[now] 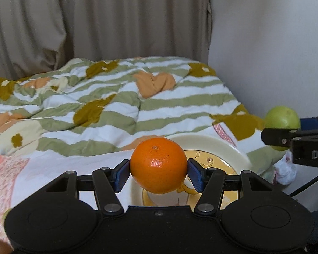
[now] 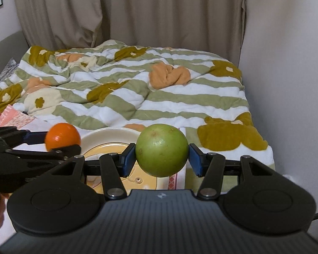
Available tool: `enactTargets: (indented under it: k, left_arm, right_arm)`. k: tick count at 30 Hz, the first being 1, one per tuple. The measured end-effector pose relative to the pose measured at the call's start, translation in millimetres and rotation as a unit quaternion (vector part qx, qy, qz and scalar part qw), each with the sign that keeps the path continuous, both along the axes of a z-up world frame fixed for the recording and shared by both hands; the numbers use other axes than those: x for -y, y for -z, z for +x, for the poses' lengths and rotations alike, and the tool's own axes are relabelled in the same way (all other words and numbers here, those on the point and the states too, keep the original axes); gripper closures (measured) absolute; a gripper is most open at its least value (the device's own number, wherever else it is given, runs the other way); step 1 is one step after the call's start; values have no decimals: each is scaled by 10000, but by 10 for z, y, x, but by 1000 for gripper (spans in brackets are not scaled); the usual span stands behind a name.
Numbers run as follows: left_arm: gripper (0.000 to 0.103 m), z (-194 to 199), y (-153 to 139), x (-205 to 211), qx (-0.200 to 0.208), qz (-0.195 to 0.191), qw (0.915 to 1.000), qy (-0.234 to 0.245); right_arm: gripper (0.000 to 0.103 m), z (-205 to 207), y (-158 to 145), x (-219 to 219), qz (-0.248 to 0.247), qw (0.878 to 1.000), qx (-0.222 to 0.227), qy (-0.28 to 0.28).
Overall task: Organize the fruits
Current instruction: 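Carry the orange and green apple to the white bowl with both tools, then open the left tool over the bowl while the right tool lowers the apple in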
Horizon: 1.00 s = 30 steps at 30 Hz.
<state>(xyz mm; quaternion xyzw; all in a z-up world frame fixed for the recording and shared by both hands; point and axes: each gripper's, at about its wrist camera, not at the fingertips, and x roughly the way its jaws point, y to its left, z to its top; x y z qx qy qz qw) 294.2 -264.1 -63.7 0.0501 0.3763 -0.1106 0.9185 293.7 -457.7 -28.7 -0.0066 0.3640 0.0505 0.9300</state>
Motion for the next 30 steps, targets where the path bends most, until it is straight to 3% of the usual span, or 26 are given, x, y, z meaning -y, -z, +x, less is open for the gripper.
enactTargets:
  k: [9,18,20,21,24,30]
  left_arm:
    - [40,347,355,223,-167,379,9982,425]
    - [39,420,480,332,-206,508,9962,678]
    - [22,413,460,335,-153,529,9964,650]
    - [3,386,419,320,-70,499,9967,644]
    - [0,310,303,267,85,438,9967,683]
    - [0,234,211,127,-230,436,9974,519]
  right_arm:
    - [35,226,214,106,39,9995,-217,206]
    - [35,284,253,153,63,9991,-278,317]
    - [35,283,233,164,67,9991,-265,325]
    - [35,279,222,167,68,9991,-254,326]
    - [35,282,187,198,98,9992,-223,330]
    - [35,307,154,209,92,9996,-212,136]
